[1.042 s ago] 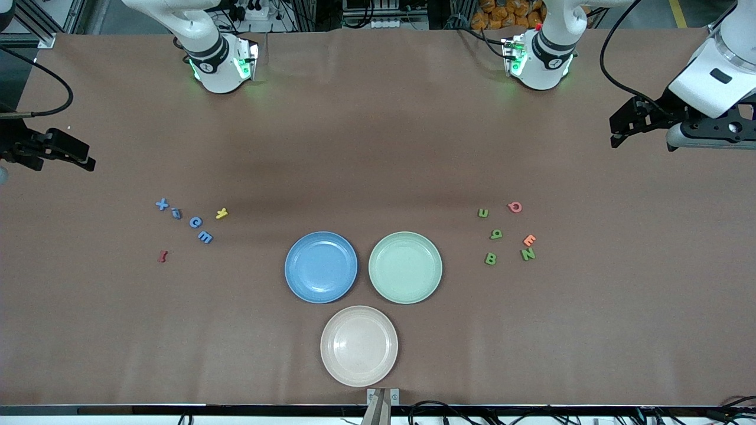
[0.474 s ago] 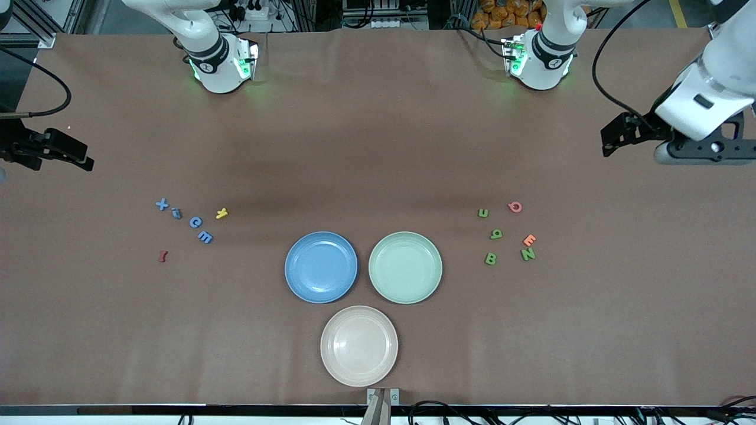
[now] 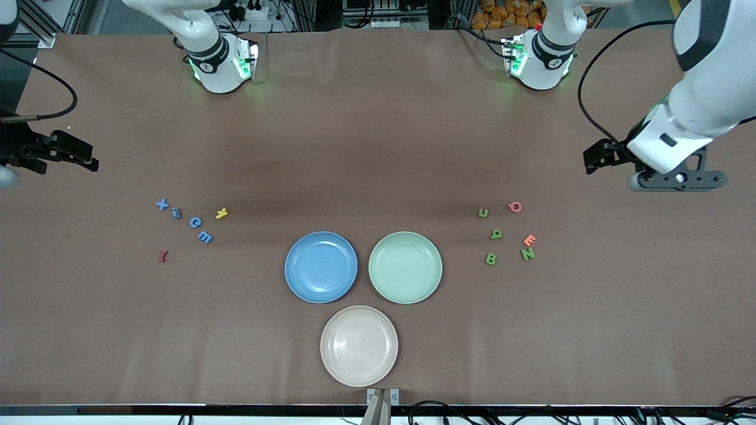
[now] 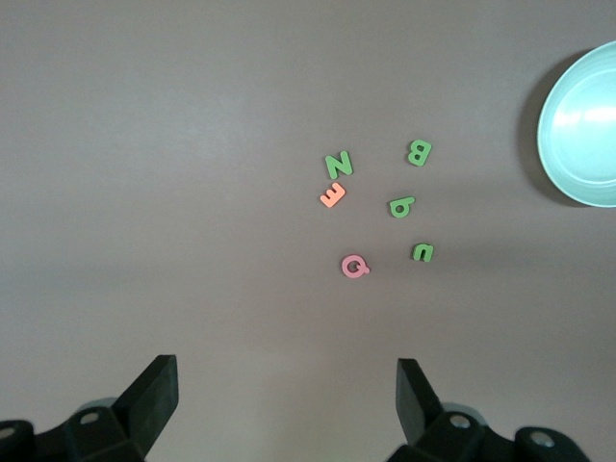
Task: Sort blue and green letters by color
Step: 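Move the right gripper toward blue letters while the left gripper approaches green letters, then grasp the blue I with the right gripper while the left grasps green d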
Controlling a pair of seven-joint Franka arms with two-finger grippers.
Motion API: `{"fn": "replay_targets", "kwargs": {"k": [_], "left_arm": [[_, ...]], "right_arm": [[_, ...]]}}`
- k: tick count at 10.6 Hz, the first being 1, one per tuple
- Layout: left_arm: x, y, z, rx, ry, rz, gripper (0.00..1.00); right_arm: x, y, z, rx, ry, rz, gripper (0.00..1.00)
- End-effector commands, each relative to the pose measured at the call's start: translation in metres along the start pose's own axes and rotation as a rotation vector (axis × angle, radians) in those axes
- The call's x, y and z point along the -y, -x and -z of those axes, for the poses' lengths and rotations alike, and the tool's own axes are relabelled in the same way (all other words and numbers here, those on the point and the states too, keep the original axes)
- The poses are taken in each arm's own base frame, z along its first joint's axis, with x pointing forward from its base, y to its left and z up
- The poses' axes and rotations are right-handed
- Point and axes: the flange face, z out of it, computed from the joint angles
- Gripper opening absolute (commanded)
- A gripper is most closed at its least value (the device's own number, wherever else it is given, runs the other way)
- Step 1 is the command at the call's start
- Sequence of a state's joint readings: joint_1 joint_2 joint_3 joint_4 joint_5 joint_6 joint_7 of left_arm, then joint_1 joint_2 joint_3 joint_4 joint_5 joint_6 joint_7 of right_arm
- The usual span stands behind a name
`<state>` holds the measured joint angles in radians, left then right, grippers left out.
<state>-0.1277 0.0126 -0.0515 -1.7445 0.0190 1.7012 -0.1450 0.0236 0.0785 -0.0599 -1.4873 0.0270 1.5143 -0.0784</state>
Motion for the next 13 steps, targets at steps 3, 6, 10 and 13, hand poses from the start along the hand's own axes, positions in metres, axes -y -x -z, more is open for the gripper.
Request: {"fn": "replay_targets", "kwargs": {"k": [3, 6, 10, 13], "left_arm": [[-0.018, -0.002, -0.060, -0.008, -0.008, 0.041, 1.00], [-0.051, -0.014, -0.118, 0.055, -0.021, 0.116, 1.00], [-0.064, -0.009, -0.164, -0.006, 0.003, 0.143, 1.00], [-0.070, 0.003, -0.202, -0.054, 0.020, 0.149, 1.00]], "right_arm": [[-0.018, 0.000, -0.086, -0.024, -0.018, 0.181, 1.00], [-0.018, 0.011, -0.142, -0.038, -0.014, 0.233, 1.00], [-0.024, 0.028, -0.221, -0.069, 0.001, 0.309, 1.00], [-0.027, 0.037, -0.266, -0.056, 0.006, 0.384, 1.00]]}}
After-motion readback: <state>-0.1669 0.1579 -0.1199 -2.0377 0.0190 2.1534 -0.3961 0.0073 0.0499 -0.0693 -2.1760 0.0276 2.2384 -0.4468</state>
